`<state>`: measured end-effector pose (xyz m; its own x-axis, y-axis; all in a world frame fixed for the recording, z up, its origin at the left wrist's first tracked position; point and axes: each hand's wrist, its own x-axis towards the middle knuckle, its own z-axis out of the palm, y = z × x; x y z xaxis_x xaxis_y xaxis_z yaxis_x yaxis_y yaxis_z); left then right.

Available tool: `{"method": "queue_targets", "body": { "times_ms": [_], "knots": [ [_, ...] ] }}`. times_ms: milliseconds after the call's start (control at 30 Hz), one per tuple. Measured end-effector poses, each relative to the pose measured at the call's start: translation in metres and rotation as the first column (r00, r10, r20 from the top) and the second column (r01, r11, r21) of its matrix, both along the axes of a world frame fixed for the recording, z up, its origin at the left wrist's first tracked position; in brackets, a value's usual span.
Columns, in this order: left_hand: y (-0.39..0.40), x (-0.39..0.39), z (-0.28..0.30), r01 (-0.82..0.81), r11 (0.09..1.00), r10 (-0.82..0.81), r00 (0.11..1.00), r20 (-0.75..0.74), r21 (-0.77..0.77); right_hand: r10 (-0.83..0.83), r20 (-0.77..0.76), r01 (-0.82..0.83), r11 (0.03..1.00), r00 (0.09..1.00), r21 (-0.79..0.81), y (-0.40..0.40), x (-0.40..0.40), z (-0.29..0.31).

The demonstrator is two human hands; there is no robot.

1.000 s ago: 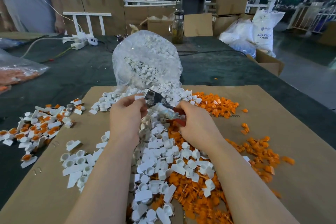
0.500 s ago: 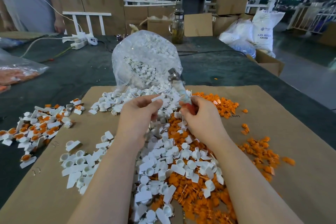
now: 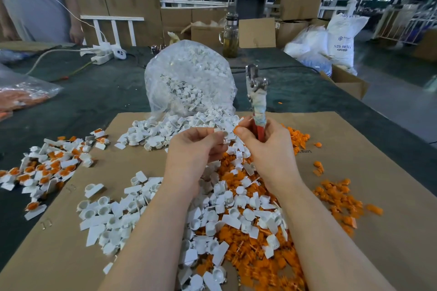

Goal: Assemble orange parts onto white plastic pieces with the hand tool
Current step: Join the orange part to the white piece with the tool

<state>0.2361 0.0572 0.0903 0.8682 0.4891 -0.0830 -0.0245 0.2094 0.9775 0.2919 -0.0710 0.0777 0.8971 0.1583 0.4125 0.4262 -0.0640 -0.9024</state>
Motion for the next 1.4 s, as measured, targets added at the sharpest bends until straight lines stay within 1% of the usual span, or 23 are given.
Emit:
{"method": "queue_targets", "body": {
  "times_ms": [100,333,433,567,700,933,1233,1400],
  "knots": [
    [0.0000,-0.0002,0.0008,0.010,1.000,-0.010,1.000,0.013,-0.029,0.017,0.015,-0.017,1.000,1.000,0.017,0.0008,-0.0019,0.0008],
    [-0.0011,-0.0011,0.0011,0.050,0.998,-0.049,0.999,0.015,-0.039,0.001,0.089,0.005,0.998,0.996,-0.063,0.0015,-0.0042,0.0027],
    [-0.0035,-0.0017,0.0019,0.064,0.997,-0.063,0.998,0.022,-0.045,0.007,0.098,-0.001,0.998,0.995,-0.063,0.0022,-0.0051,0.0023],
    [-0.0044,-0.0022,0.0028,0.070,0.995,-0.067,0.997,0.041,-0.067,-0.031,0.111,0.042,0.994,0.993,-0.099,0.0028,-0.0041,0.0002],
    [-0.0057,-0.0040,0.0039,0.071,0.993,-0.064,0.996,0.067,-0.096,-0.081,0.172,0.107,0.982,0.982,-0.153,0.0026,-0.0032,-0.0009],
    [-0.0072,-0.0051,0.0073,0.057,0.991,-0.044,0.993,0.107,-0.122,-0.087,0.233,0.133,0.973,0.969,-0.190,0.0045,-0.0050,-0.0024],
    [-0.0072,-0.0041,0.0030,0.057,0.998,-0.057,0.988,0.143,0.004,-0.096,0.228,0.146,0.967,0.969,-0.210,0.0047,-0.0035,-0.0046],
    [-0.0061,-0.0036,0.0021,0.045,0.998,-0.053,0.985,0.162,0.052,-0.096,0.254,0.145,0.973,0.962,-0.181,0.0049,-0.0058,-0.0026]
  ]
}}
